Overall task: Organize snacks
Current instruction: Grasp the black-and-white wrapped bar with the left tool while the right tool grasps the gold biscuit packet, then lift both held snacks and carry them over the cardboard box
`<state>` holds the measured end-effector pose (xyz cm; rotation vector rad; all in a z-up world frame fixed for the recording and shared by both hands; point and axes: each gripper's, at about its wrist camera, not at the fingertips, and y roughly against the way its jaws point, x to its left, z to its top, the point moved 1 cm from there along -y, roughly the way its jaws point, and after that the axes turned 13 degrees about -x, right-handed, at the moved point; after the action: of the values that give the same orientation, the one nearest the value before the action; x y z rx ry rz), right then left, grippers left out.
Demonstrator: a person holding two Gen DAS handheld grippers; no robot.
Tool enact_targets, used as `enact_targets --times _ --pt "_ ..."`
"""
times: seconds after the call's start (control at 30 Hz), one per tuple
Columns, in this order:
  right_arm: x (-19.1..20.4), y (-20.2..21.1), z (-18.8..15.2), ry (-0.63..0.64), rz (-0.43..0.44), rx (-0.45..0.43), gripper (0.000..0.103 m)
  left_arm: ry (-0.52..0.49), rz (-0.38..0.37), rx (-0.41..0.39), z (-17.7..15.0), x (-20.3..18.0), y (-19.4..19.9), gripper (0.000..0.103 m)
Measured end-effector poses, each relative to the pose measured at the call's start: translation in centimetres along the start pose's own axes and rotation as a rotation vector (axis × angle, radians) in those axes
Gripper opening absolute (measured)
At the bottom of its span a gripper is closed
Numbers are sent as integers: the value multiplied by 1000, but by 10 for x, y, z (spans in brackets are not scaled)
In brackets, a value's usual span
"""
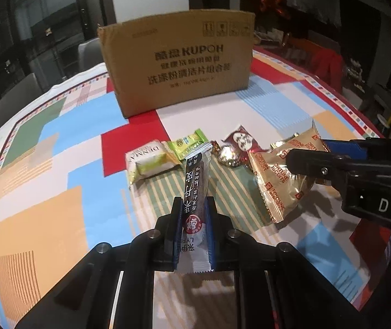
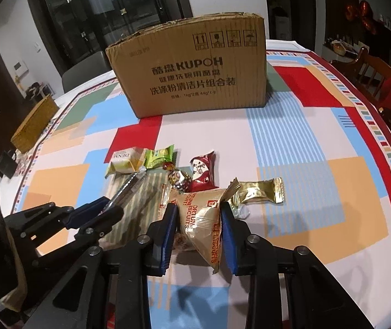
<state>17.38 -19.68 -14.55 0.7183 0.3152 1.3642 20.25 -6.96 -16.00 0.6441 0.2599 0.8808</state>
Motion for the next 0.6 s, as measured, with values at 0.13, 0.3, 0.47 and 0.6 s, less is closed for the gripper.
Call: enact_targets --times 0.13,0.3,0.47,0.6 --pt "1 5 5 8 5 -19 31 28 28 -7 4 3 6 16" --pt "0 11 10 8 19 -40 27 45 42 -27 9 2 14 16" --pt "0 16 13 13 31 -57 25 55 48 -41 13 0 19 16" --pt "2 21 15 24 37 -72 25 60 56 -50 15 0 23 16"
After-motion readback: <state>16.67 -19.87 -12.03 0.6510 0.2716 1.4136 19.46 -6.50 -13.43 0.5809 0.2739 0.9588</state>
